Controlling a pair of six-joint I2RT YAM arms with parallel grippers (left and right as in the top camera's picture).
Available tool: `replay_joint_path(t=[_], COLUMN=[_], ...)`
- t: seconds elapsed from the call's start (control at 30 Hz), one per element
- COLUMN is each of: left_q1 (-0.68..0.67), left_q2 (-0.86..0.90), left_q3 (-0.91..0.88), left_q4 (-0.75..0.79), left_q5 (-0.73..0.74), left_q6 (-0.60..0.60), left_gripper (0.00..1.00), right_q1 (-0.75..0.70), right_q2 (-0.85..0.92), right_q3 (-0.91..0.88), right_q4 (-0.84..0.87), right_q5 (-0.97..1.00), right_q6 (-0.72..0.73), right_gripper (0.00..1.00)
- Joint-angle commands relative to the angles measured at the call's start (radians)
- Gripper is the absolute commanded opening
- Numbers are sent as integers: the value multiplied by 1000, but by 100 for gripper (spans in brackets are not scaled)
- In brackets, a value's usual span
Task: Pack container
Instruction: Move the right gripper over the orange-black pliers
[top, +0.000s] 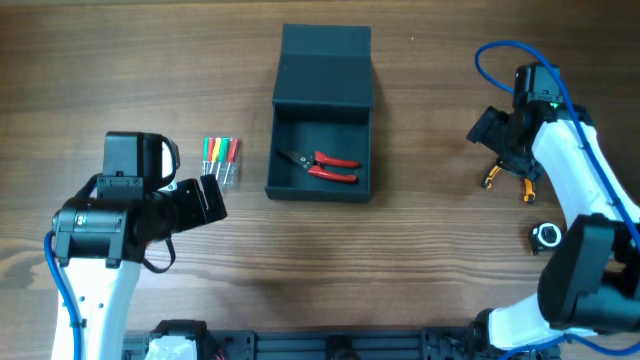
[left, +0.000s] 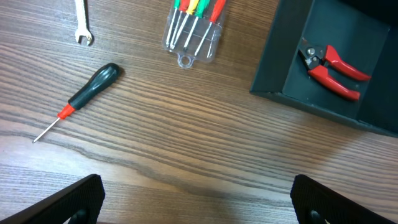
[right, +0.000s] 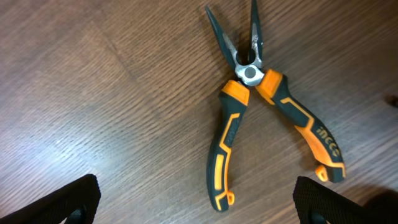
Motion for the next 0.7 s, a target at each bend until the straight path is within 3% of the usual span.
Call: replay_joint_path(t=[0.0, 0.67], left_q1=[-3, -3], left_q2=[-14, -14], left_q3=[18, 18], left_q4=[1, 1], left_q5=[-16, -16], left_q6=[-5, -5], left_gripper=[100, 100], right_q1=[-5, -14], right_q2=[93, 293], right_q3=[-13, -13], right_q4=[37, 146], right_q5=[-8, -73], right_q6=[-18, 29], right_gripper=[99, 100])
